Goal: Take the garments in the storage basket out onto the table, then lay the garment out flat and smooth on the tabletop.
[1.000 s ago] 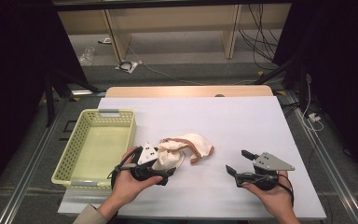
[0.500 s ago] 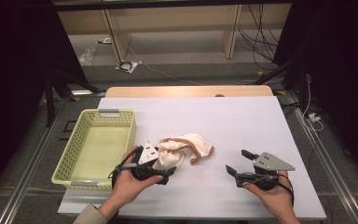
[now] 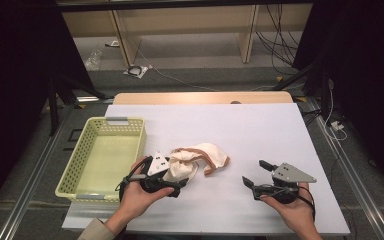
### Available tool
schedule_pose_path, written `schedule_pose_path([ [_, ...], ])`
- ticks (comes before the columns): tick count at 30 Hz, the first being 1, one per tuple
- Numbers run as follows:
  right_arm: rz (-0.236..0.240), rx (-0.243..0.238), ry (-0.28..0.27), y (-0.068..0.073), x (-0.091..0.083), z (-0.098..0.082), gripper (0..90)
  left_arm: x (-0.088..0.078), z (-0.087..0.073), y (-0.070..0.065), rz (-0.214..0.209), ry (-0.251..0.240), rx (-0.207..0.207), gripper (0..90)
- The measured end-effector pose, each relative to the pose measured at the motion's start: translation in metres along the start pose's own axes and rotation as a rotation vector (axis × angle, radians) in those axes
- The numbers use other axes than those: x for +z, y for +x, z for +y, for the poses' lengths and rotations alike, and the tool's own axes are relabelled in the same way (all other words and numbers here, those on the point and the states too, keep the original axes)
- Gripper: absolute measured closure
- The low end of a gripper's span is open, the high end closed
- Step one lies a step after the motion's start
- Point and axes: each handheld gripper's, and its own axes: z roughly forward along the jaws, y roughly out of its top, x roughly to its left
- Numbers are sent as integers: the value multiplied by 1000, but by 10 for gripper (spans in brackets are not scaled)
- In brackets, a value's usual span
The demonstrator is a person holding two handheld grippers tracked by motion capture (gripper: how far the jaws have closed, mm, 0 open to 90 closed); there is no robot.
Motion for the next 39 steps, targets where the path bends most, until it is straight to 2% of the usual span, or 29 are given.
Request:
schedule_pose_path([
  [14, 1, -1, -2, 0, 0, 1, 199, -1, 1, 1, 10, -8, -5, 84],
  [24, 5, 0, -11, 4, 3, 5, 208, 1, -1, 1, 37, 7, -8, 151],
  [27, 2, 5, 4, 6, 11, 9, 216, 3, -2, 1, 39, 14, -11, 155],
  [29, -1, -1, 16, 7, 19, 11, 234, 4, -3, 2, 62, 29, -5, 167],
  [34, -21, 7, 50, 7, 32, 15, 309, 9, -5, 1, 128, 76, -19, 248],
  [39, -21, 27, 99, 5, 46, 16, 364, 17, -8, -3, 127, 124, -12, 257],
])
